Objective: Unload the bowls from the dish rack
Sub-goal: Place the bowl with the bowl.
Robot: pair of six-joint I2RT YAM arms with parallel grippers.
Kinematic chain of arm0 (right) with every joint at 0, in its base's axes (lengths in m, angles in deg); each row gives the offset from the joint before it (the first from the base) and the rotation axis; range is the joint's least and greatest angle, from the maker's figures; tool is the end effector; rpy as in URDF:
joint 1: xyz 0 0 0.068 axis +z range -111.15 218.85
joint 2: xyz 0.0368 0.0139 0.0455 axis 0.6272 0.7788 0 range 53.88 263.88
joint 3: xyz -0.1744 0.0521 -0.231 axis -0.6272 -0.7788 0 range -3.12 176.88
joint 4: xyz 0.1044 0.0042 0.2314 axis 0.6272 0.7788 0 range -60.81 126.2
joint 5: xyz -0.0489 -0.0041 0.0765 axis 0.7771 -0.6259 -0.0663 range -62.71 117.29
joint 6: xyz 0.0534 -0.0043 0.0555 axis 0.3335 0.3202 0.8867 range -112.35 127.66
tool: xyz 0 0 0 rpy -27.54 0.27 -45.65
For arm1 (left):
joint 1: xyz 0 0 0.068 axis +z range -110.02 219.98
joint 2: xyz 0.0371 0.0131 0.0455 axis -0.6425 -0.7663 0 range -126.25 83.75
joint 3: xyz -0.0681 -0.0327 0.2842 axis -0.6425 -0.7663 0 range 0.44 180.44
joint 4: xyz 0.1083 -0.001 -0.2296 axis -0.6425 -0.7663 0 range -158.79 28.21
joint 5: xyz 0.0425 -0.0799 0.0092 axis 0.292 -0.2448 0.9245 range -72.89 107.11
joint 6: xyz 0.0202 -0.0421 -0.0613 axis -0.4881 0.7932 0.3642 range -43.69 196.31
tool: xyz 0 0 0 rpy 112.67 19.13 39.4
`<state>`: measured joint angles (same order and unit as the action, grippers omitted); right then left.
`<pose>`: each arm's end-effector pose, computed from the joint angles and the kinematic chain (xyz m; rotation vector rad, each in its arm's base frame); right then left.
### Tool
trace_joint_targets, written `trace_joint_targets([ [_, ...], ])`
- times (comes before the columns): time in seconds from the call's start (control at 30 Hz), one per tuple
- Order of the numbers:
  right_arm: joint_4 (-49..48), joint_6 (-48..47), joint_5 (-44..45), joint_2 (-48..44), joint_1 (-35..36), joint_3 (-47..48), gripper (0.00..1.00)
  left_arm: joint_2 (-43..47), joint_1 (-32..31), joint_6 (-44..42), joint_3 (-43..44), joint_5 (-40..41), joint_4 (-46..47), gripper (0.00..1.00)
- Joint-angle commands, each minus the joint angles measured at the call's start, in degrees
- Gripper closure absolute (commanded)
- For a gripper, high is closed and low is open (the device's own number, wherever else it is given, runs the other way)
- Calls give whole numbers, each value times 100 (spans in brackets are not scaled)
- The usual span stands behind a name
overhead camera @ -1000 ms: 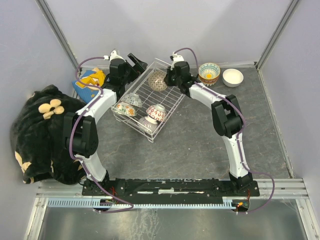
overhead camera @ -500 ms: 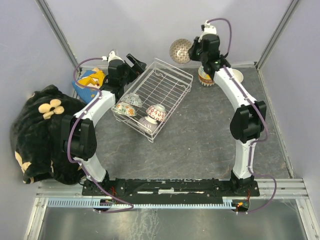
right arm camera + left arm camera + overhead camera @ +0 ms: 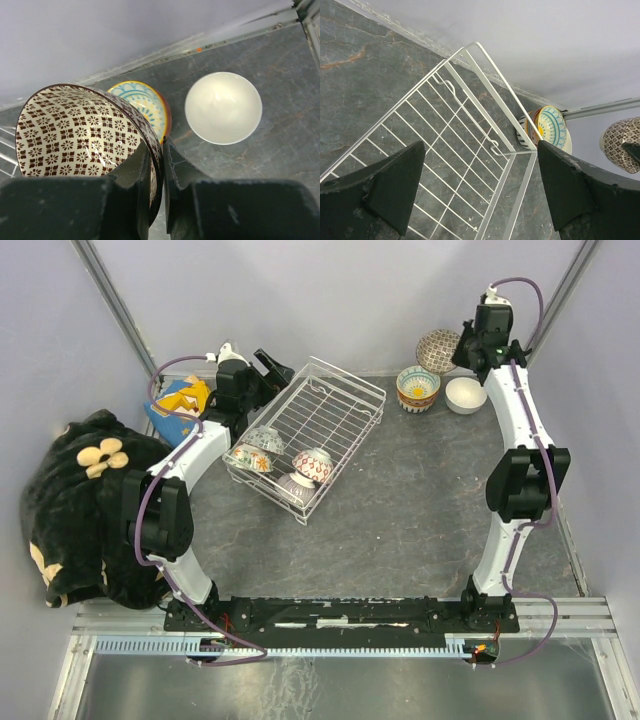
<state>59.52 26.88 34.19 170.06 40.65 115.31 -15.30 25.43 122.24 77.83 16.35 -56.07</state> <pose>0.5032 0.0080 0.3739 0.3849 2.0221 0.1034 0.4271 -0.1118 0.3258 -0.5089 1.8471 -0.7388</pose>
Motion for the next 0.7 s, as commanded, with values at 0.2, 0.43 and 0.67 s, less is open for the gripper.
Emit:
trace_joint_targets([
  [0.2, 149, 36, -464, 451, -186, 655, 99, 130, -21, -30, 221, -108, -28, 1],
  [0.43, 371, 63, -453, 1059, -184, 1239, 99, 52, -22, -59, 350, -80, -128, 1],
  [0.67, 411, 80, -417, 1531, -186, 1644, 99, 9, -22, -99, 450, -26, -209, 1],
])
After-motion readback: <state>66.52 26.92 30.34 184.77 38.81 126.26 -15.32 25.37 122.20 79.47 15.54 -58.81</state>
